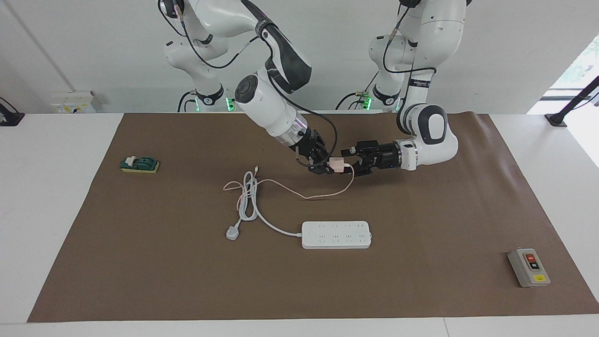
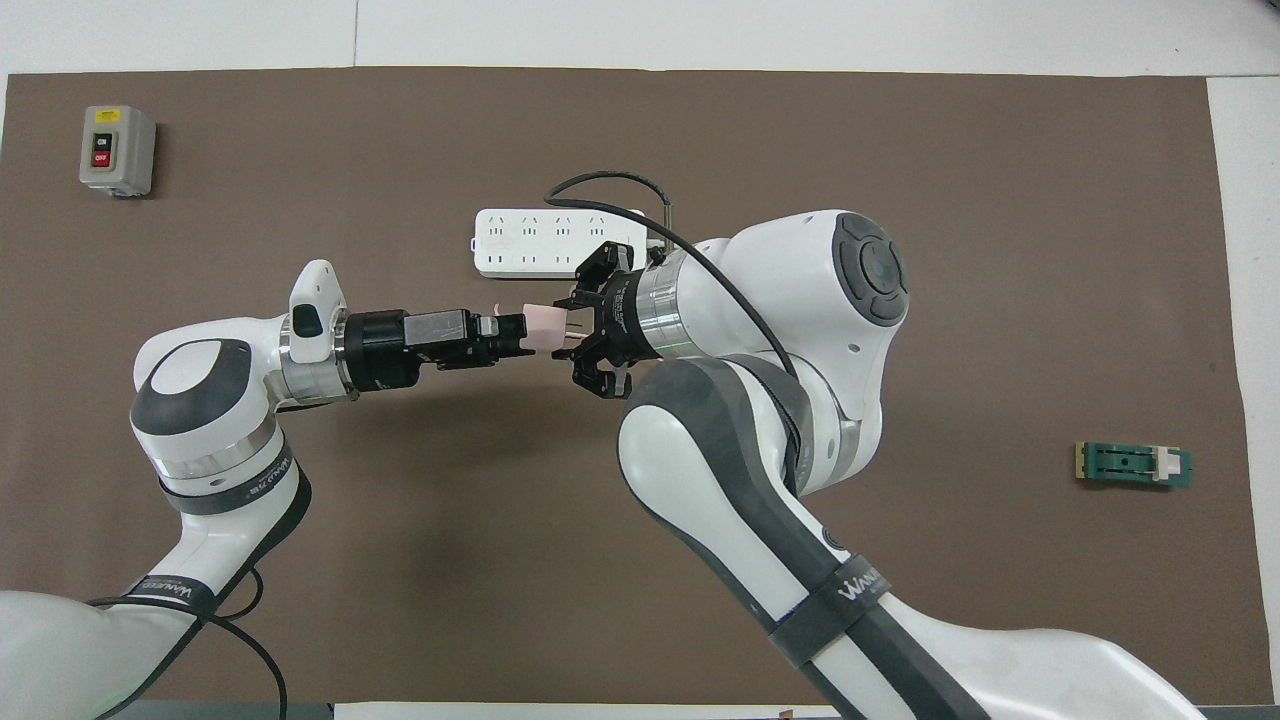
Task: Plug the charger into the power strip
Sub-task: 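Grasp the pink charger with the left gripper from the right gripper, then pull the charger back with the left gripper while the right gripper retracts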
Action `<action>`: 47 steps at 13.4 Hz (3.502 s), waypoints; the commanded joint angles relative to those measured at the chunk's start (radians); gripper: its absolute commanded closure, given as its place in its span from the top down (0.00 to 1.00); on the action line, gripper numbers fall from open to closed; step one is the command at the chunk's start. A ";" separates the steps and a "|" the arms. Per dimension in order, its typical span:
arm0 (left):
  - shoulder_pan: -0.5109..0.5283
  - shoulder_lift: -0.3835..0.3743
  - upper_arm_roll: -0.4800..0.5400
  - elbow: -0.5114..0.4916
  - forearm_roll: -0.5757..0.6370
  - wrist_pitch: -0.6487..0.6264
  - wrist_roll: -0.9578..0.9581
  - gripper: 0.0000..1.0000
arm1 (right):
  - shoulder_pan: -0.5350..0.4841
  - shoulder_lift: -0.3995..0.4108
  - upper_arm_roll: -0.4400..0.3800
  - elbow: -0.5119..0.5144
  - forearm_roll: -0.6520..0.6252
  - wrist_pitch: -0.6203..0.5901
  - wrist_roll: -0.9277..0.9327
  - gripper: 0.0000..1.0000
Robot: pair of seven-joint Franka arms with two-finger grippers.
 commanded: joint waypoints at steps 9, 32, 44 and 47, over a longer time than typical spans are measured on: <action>-0.020 0.036 0.009 0.039 -0.008 -0.050 0.062 1.00 | 0.007 -0.010 -0.005 -0.018 -0.014 0.036 0.014 0.00; -0.020 0.100 0.038 0.107 0.024 -0.103 0.073 0.18 | 0.006 -0.010 -0.005 -0.024 -0.014 0.039 0.007 0.00; 0.076 0.123 0.050 0.331 0.363 -0.185 -0.141 0.00 | -0.008 -0.012 -0.008 -0.022 -0.014 0.028 0.012 1.00; 0.104 0.122 0.052 0.470 0.501 -0.252 -0.303 0.00 | -0.052 -0.019 -0.011 -0.022 -0.064 -0.027 -0.046 1.00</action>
